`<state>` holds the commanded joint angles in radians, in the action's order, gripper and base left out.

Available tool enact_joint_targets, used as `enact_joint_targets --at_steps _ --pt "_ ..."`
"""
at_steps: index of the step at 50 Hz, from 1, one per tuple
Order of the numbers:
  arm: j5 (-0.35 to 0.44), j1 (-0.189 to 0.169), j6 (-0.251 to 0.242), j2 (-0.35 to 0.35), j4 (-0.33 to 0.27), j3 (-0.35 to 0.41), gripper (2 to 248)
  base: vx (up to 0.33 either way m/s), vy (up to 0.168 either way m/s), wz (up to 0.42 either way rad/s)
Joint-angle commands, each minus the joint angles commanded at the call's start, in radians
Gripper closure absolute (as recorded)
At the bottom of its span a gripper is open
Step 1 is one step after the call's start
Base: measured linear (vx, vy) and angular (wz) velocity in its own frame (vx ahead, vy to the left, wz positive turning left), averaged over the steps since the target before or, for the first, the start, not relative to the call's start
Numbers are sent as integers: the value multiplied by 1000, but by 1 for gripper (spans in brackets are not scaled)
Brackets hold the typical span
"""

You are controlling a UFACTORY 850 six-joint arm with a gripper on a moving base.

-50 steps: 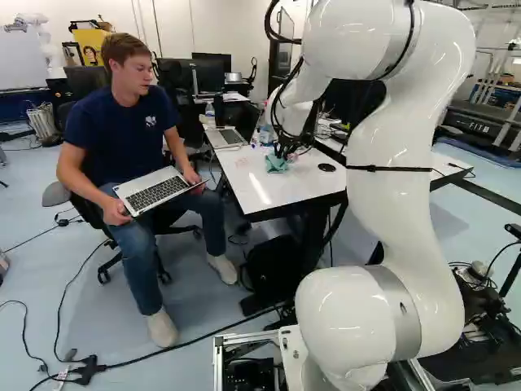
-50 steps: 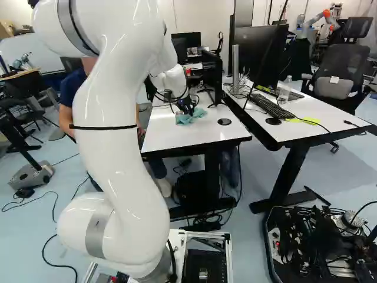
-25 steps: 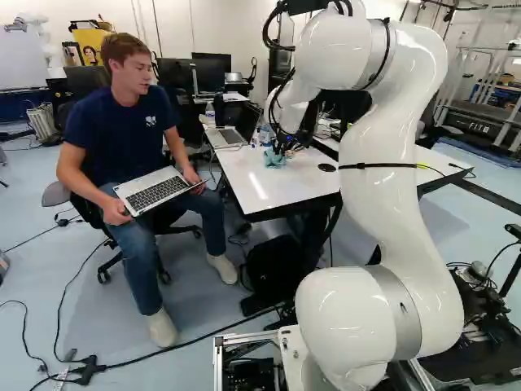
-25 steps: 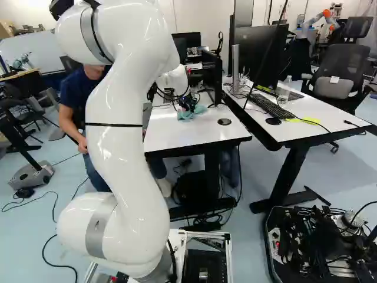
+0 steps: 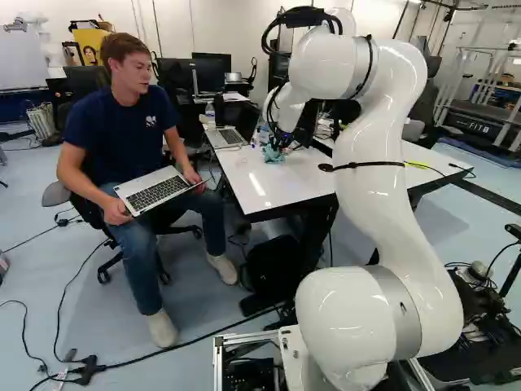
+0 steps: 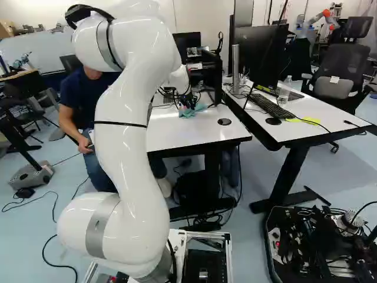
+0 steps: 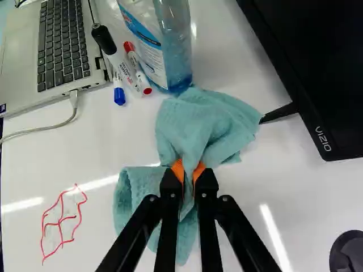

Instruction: Clean the table with the green towel

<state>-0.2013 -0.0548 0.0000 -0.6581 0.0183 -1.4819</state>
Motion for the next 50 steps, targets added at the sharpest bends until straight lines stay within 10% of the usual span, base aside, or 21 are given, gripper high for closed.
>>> enact_joint_targets --at_steps 50 --pt "0 -7 0 181 0 249 211 0 0 0"
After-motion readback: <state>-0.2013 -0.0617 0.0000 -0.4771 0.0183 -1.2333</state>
